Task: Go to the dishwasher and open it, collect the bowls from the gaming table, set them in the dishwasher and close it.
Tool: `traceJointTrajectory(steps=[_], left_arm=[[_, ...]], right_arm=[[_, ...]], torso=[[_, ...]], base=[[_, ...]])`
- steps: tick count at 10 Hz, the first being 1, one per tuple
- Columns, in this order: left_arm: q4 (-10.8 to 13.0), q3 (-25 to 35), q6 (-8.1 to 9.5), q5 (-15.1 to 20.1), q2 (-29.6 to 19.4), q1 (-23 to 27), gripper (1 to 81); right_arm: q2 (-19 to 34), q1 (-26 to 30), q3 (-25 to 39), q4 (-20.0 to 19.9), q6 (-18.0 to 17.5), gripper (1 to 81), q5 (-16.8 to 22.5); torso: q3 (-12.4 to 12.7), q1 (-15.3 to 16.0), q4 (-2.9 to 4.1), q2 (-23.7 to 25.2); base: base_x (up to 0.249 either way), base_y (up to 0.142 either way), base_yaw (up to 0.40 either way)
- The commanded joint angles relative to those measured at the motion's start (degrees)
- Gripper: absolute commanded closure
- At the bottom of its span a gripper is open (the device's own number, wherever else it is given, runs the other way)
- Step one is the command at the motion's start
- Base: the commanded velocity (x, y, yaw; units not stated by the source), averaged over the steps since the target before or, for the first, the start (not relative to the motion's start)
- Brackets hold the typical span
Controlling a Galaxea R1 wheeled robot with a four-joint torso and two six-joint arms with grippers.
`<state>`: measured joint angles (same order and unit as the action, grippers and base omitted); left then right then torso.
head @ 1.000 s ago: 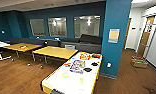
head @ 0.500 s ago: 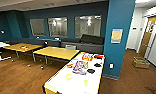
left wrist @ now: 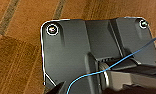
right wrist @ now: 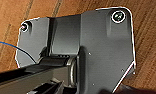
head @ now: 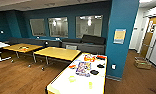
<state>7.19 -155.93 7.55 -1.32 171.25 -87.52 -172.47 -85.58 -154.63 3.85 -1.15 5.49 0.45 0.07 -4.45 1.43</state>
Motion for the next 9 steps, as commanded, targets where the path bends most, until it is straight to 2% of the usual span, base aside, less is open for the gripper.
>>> traceJointTrajectory(steps=[1,9], left_arm=[[-0.2,-0.1,0.01,2.9,-0.4,3.1,1.0],[-0.2,-0.1,0.01,2.9,-0.4,3.1,1.0]], right_arm=[[0.2,3.3,0.1,0.1,0.1,1.0,3.0],[0.2,3.4,-0.1,0.1,0.1,1.0,3.0]], torso=[[0.0,0.0,0.0,0.0],[0.0,0.0,0.0,0.0]], base=[[0.088,0.122,0.0],[0.087,0.122,0.0]])
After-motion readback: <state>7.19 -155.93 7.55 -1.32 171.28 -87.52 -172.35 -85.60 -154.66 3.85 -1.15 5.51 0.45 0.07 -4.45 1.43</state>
